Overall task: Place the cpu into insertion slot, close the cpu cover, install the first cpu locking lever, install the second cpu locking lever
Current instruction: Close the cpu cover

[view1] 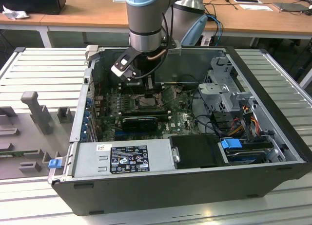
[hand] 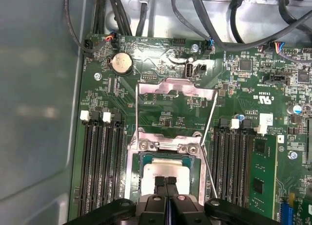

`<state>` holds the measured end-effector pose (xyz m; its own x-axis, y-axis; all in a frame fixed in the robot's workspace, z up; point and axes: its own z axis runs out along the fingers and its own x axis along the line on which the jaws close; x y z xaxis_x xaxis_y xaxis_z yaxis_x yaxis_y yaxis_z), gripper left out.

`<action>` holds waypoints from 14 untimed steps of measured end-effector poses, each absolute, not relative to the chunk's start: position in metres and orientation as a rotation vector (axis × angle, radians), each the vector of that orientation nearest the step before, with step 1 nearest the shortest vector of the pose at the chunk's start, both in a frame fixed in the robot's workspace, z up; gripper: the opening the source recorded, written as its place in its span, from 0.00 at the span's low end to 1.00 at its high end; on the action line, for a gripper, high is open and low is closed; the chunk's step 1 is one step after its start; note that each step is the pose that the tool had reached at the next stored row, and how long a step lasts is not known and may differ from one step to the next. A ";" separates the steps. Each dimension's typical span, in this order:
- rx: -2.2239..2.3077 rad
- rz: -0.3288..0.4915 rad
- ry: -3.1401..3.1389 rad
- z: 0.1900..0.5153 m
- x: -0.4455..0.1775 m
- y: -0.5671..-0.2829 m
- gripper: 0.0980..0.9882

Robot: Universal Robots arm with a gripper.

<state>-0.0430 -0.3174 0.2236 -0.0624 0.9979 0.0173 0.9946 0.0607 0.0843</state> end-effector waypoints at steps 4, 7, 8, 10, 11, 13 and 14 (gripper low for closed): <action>2.120 0.113 2.254 0.224 -0.041 -0.317 0.01; 2.120 0.113 2.254 0.225 -0.041 -0.317 0.01; 2.120 0.113 2.254 0.226 -0.041 -0.317 0.01; 2.120 0.113 2.254 0.227 -0.041 -0.317 0.01; 2.120 0.113 2.254 0.227 -0.041 -0.317 0.01; 2.120 0.113 2.254 0.228 -0.041 -0.317 0.01; 2.120 0.113 2.254 0.229 -0.041 -0.317 0.01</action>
